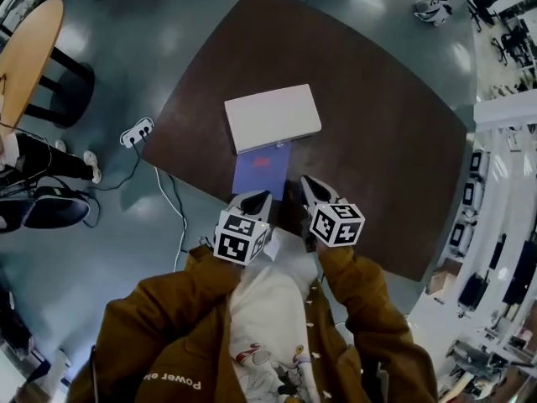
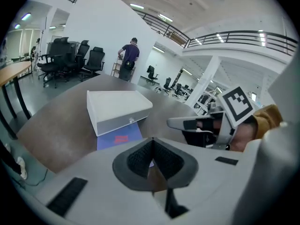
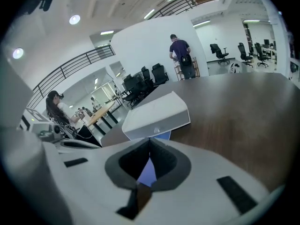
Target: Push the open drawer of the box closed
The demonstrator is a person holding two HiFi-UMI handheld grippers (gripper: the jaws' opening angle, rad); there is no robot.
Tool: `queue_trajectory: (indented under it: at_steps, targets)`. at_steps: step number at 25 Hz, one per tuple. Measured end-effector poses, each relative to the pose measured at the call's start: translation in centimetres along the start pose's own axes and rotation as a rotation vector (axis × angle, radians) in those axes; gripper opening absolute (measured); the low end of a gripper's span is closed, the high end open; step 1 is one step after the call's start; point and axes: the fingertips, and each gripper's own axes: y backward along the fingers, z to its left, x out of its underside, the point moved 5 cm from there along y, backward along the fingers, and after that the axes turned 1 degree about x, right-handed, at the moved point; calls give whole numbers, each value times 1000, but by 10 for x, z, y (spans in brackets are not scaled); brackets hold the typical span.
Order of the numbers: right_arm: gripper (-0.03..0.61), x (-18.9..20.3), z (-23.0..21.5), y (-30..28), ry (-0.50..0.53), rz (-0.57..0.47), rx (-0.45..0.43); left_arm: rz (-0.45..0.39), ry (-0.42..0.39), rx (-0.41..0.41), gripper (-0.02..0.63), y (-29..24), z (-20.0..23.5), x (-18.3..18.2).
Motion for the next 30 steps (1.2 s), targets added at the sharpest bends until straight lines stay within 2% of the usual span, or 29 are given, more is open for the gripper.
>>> queue_trajectory:
  at_steps: [3,8,11,14,17,21,25,30]
  targets:
    - [8,-7,5,32,-63,-80,3,-7,-10,22,6,9,-8,-9]
    - [8,-4,8,84,-112,-139,13,-27,-40,57,6,24,-44,-17]
    - [8,7,18,117,-135,-146,28,-9,-59,73,5,39,-74,-5]
    - [8,15,35,146,-159,-207,5,13,-69,82,6,51,-96,18]
    - [8,21,46,191,-144,-304,13,-1,-90,103,6,65,-129,34]
    - [8,34,50,271,-116,-432,48,-67,-119,137,6,91,-193,38]
    - [8,67,60,323,-135,-476,55,-96,-146,143,6,121,-236,51]
    - [8,102,83,374,-102,-494,59,-114,-167,152,6,158,-283,70]
